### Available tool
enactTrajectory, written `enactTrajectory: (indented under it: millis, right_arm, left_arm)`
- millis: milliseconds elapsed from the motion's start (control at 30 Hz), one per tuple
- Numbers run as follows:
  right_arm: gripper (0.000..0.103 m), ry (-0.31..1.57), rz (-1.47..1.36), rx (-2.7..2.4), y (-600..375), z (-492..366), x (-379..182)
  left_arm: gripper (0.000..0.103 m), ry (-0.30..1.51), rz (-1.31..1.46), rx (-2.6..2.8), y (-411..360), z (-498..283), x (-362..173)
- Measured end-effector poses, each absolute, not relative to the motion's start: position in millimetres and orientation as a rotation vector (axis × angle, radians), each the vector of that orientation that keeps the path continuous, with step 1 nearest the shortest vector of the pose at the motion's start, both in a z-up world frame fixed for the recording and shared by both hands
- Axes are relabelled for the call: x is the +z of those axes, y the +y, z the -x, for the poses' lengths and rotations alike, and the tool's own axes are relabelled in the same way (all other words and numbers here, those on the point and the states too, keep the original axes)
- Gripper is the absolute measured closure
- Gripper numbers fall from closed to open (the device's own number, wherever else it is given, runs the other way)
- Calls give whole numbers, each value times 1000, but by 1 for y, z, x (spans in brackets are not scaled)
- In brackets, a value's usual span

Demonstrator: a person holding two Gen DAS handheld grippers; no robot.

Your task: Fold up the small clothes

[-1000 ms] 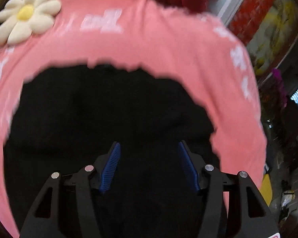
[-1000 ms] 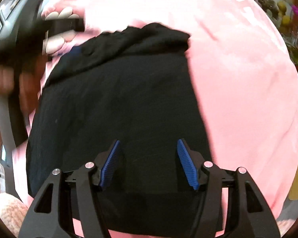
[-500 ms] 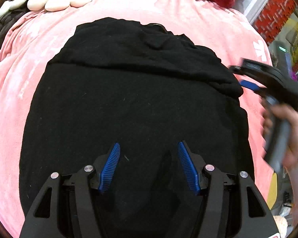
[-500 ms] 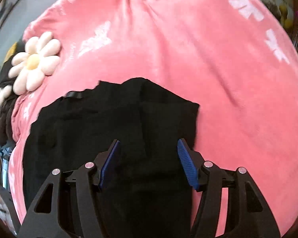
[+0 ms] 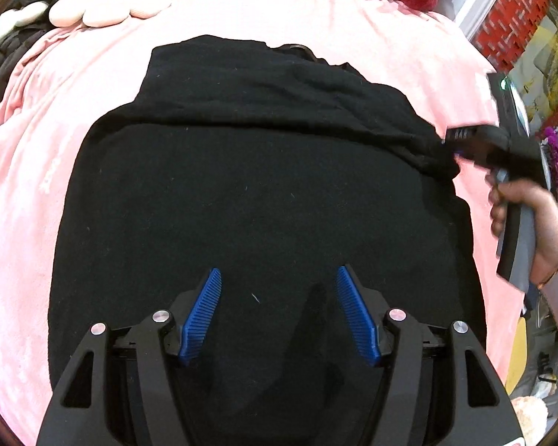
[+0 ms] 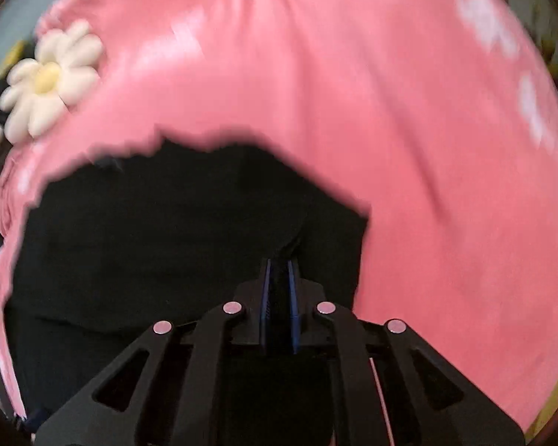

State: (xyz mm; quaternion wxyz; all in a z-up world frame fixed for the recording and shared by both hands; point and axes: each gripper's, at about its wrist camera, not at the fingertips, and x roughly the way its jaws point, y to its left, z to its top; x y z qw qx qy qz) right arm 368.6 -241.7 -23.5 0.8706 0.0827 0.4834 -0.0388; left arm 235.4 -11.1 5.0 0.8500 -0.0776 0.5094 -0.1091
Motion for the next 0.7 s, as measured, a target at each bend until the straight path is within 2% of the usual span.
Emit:
enactTrajectory:
  millis: [33,100,200,300,400,533,600,700]
  right_arm:
    - [91,948,-204,-75,-245,-356,-15]
    - [75,871,-252,-68,-250,-331,0]
    - [74,861,-267,-58,-255,-285,1]
    - [74,935,-233,-63,-257,-234,-13]
    - [64,975,-199,-76,-256,-175,-23]
    - [61,995,-189,-81,-258,-116,-26]
    - [50,998,-183,-85,-254,-103,-32]
    - [48,1012,-151,-94,-248,-84,-38]
  left_arm:
    - [37,1071,163,-227,-10,-235,6]
    - [33,1066,161,-215,-6,-233,7]
    - [33,1078,165,-179,5,-231,4]
    - [33,1085,182,-154,13,-226,5]
    - [33,1079,155,-149,17,-213,9]
    - [33,1087,115,-147,17,-191,9]
    - [33,1091,97,-144,16,-180,9]
    - [33,1100,71,-136,17,-164,6]
